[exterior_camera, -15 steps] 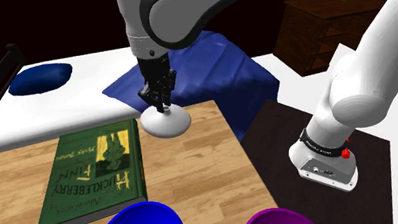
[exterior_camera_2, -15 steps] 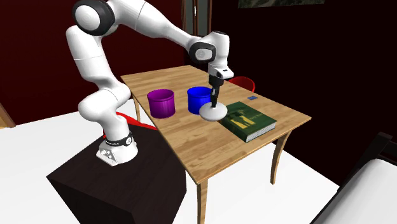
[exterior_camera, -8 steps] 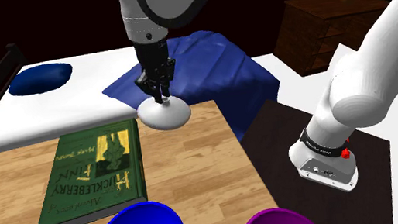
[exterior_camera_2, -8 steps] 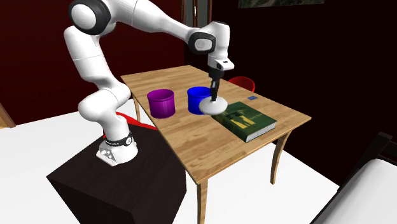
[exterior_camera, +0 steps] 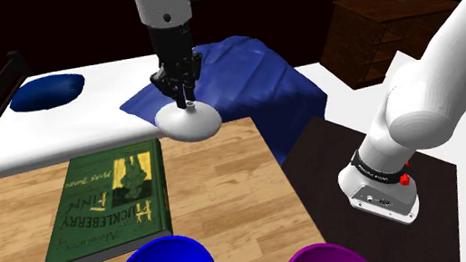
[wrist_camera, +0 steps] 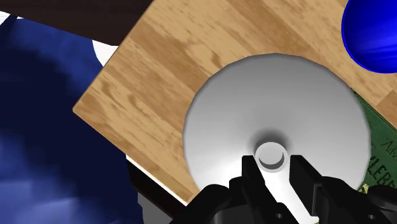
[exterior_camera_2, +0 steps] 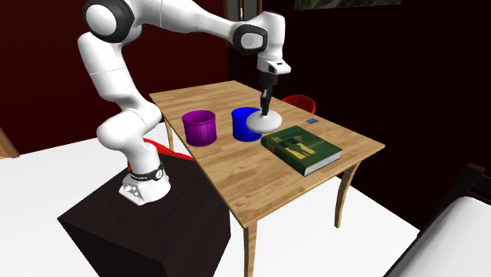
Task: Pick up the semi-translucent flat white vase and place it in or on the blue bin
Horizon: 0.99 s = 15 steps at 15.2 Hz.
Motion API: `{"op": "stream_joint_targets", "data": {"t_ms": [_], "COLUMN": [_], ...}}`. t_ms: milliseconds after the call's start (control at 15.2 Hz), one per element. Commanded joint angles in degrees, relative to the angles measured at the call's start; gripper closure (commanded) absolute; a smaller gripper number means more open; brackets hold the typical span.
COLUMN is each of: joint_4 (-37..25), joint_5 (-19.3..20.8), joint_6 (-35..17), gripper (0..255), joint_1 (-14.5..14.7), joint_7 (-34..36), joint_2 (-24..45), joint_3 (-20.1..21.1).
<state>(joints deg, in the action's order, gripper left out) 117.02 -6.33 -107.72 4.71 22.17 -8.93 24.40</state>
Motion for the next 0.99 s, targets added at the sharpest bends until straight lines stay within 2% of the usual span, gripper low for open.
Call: {"op": "stream_joint_targets", "data": {"t_ms": [0, 528, 924], "joint_4": [-0.6, -4.9, -10.9], "joint_5": [-0.3, -0.3, 2.1], "joint_6": [0.6, 2.3, 3.8], "gripper": [255, 255, 255], "joint_1": [0.9, 5.5, 9.1], "joint_7": [2.0, 13.6, 23.5], "joint_2": [-0.1, 1.8, 6.4], "joint_3": [1.2, 7.9, 13.1]}}
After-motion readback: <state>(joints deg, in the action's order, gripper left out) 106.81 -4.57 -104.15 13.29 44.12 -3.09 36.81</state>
